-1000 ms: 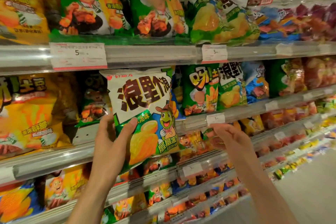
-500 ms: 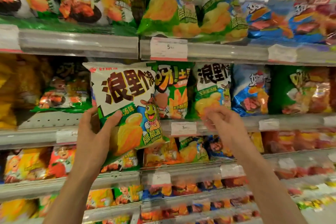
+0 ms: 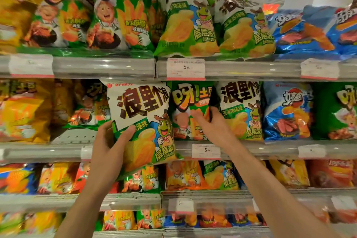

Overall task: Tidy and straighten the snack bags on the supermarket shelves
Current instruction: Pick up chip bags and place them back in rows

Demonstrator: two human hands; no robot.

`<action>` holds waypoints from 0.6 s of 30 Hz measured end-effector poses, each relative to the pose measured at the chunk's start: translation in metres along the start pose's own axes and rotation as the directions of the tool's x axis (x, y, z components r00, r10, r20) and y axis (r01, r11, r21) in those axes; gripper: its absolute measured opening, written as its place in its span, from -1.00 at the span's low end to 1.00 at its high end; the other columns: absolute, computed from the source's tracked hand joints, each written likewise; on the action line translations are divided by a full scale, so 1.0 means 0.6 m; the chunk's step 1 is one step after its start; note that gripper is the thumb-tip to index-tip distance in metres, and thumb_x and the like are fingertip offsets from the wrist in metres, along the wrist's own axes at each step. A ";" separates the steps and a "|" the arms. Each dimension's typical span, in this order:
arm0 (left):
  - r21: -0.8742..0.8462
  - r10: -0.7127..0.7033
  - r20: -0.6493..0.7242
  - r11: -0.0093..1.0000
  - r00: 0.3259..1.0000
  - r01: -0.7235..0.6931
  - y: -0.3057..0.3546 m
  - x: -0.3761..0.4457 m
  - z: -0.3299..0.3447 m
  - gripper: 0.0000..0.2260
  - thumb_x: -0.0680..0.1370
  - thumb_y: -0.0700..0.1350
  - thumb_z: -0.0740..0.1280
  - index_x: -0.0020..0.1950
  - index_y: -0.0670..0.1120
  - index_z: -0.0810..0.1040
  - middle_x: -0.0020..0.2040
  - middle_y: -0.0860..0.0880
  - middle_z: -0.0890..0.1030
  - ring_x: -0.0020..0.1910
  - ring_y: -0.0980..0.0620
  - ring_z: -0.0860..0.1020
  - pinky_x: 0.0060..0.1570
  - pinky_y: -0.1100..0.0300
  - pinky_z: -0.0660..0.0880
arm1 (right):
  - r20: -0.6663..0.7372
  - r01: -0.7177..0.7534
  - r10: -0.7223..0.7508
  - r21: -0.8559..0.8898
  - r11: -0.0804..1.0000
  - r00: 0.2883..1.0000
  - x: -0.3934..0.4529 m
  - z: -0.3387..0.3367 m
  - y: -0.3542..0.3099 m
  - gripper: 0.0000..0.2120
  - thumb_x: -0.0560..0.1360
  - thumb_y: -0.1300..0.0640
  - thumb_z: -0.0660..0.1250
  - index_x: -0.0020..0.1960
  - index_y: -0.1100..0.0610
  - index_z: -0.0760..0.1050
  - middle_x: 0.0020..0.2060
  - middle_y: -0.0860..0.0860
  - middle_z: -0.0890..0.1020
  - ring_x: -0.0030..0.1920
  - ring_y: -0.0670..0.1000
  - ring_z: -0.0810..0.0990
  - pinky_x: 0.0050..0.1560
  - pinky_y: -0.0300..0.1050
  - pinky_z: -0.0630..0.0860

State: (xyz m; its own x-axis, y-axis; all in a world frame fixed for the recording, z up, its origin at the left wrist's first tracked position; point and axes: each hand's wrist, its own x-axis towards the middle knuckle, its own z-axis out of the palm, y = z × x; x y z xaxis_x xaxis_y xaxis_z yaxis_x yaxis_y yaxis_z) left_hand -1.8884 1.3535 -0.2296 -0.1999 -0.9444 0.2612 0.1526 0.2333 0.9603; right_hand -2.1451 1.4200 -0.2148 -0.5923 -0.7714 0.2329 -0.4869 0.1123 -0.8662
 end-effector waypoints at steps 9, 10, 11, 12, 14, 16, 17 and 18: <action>0.035 -0.001 0.032 0.999 1.000 0.000 0.007 0.022 -0.032 -0.72 0.54 0.11 0.41 0.22 0.21 0.46 0.15 0.07 0.63 0.07 0.03 0.66 -0.14 0.14 0.57 | -0.135 0.061 -0.056 0.028 0.998 0.989 0.010 -0.008 -0.012 -0.60 0.53 -0.23 0.38 0.20 0.03 0.48 -0.05 -0.14 0.65 -0.06 -0.19 0.62 -0.17 -0.26 0.50; 0.033 -0.002 0.036 0.999 0.999 0.001 0.009 0.023 -0.034 -0.76 0.55 0.11 0.40 0.18 0.23 0.46 0.14 0.08 0.64 0.04 0.04 0.67 -0.16 0.16 0.58 | -0.142 0.065 -0.060 0.034 0.997 0.988 0.010 -0.014 -0.016 -0.61 0.53 -0.23 0.38 0.19 0.01 0.48 -0.04 -0.14 0.65 -0.05 -0.16 0.63 -0.17 -0.24 0.51; 0.032 -0.004 0.034 0.999 0.999 0.003 0.010 0.023 -0.035 -0.78 0.56 0.10 0.40 0.16 0.25 0.45 0.12 0.09 0.64 0.02 0.06 0.68 -0.18 0.19 0.58 | -0.144 0.063 -0.057 0.038 0.997 0.988 0.011 -0.021 -0.020 -0.60 0.54 -0.25 0.36 0.20 0.01 0.49 -0.04 -0.13 0.65 -0.05 -0.14 0.63 -0.16 -0.22 0.52; 0.034 -0.004 0.030 0.999 1.000 0.003 0.010 0.023 -0.036 -0.80 0.57 0.10 0.39 0.13 0.28 0.44 0.10 0.11 0.64 0.00 0.09 0.68 -0.21 0.22 0.58 | -0.141 0.062 -0.056 0.035 0.997 0.988 0.011 -0.027 -0.023 -0.58 0.54 -0.27 0.34 0.22 0.01 0.50 -0.04 -0.13 0.66 -0.04 -0.13 0.63 -0.14 -0.19 0.53; 0.040 0.007 0.025 0.999 1.000 -0.008 0.011 0.021 -0.036 -0.80 0.57 0.10 0.38 0.13 0.30 0.43 0.09 0.17 0.61 -0.01 0.14 0.66 -0.22 0.27 0.57 | -0.129 0.061 -0.059 0.015 0.998 0.990 0.007 -0.039 -0.026 -0.53 0.51 -0.34 0.31 0.23 -0.02 0.50 -0.03 -0.12 0.67 -0.04 -0.09 0.65 -0.07 -0.09 0.57; 0.050 0.016 0.023 0.999 1.000 -0.017 0.008 0.018 -0.034 -0.75 0.55 0.15 0.38 0.19 0.28 0.43 0.11 0.22 0.58 0.05 0.15 0.64 -0.17 0.23 0.56 | -0.101 0.059 -0.059 0.000 0.998 0.993 -0.005 -0.050 -0.025 -0.54 0.49 -0.38 0.29 0.21 -0.10 0.48 -0.03 -0.15 0.66 -0.03 -0.09 0.66 -0.06 -0.09 0.61; 0.059 0.021 0.024 0.998 1.000 -0.022 0.004 0.016 -0.033 -0.74 0.53 0.18 0.38 0.19 0.29 0.44 0.10 0.25 0.58 0.06 0.15 0.63 -0.13 0.20 0.57 | -0.087 0.060 -0.060 -0.003 0.998 0.994 -0.015 -0.056 -0.023 -0.58 0.50 -0.36 0.30 0.21 -0.12 0.46 -0.04 -0.18 0.65 -0.05 -0.12 0.66 -0.15 -0.20 0.59; 0.070 0.027 0.023 0.997 0.999 -0.028 0.000 0.014 -0.030 -0.76 0.52 0.19 0.37 0.16 0.31 0.46 0.09 0.26 0.58 0.06 0.16 0.62 -0.10 0.17 0.58 | -0.078 0.058 -0.058 0.002 0.998 0.995 -0.025 -0.063 -0.019 -0.62 0.52 -0.32 0.30 0.22 -0.13 0.45 -0.04 -0.20 0.64 -0.07 -0.17 0.64 -0.25 -0.30 0.55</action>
State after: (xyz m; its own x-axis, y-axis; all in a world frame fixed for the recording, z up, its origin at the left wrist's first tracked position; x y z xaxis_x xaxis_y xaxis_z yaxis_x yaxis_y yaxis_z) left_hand -1.8727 1.3415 -0.2292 -0.2178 -0.9323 0.2889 0.0898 0.2756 0.9571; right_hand -2.1550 1.4541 -0.1918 -0.6112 -0.7257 0.3161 -0.5189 0.0658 -0.8523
